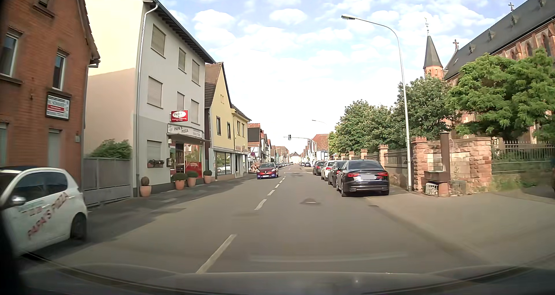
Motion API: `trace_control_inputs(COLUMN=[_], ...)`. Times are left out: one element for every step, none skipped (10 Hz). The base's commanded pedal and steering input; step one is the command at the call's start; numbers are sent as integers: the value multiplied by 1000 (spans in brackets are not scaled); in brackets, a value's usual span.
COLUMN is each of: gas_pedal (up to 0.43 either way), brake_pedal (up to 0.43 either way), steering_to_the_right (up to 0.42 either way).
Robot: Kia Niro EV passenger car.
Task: Follow the waypoints while adhering to traffic rules and regulations
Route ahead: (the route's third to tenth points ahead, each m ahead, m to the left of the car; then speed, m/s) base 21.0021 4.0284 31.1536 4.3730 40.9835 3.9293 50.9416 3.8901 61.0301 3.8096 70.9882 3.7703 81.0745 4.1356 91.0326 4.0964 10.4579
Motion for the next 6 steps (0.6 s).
trace_control_inputs(gas_pedal=[28,28,28,28,28,39], brake_pedal=[18,18,18,18,18,18], steering_to_the_right=[1,1,2,2,1,-1])
